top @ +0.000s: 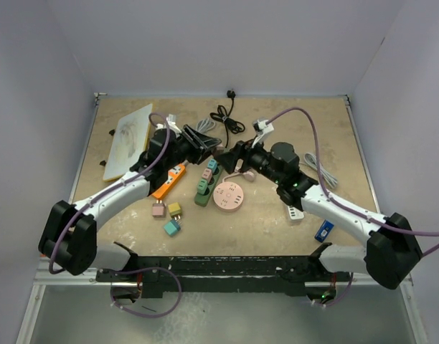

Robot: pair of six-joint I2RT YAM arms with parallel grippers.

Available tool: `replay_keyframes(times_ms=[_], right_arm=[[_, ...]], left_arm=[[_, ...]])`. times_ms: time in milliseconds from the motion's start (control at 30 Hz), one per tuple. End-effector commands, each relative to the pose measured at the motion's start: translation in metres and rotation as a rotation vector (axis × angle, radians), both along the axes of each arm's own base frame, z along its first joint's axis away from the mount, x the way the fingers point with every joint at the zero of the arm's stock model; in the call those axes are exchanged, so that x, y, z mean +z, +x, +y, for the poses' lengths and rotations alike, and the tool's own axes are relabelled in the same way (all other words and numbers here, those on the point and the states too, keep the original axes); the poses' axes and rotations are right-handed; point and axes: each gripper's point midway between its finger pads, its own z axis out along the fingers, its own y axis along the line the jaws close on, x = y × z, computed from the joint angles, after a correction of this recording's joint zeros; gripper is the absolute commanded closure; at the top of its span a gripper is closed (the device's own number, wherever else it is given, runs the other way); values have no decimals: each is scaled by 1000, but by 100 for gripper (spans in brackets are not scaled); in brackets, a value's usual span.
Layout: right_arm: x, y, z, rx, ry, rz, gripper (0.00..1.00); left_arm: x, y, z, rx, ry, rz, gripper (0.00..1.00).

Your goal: Insert the plug

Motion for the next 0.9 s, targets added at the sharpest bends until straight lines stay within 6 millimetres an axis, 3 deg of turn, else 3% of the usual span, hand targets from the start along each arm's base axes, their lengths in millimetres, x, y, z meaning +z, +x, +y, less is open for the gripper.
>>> replay_keyframes(times_ms=[0,233,367,533,600,700,867], right_arm=[[45,2,16,5,24,-184,25],[63,25,-1,-179,36,-264,28],[76,21,7,-137,51,-293,28],[89,-18,18,51,102,-285,25],[97,-28,8,36,150,-250,23],[107,-39,-10,-6,191,-189,23],[102,-46,-21,-66,222,35,28]], left_arm=[[85,-11,-5,-6,-375,-73,76],[90,-14,7,63,-512,11,77],[107,-14,6,42,-497,-61,77],[123,-19,-8,-93,-272,-324,78],[117,-18,-9,-118,-133,-394,78],[135,-28,-8,-176,-20,-589,79],[161,-46,-4,-262,210,-966,76]])
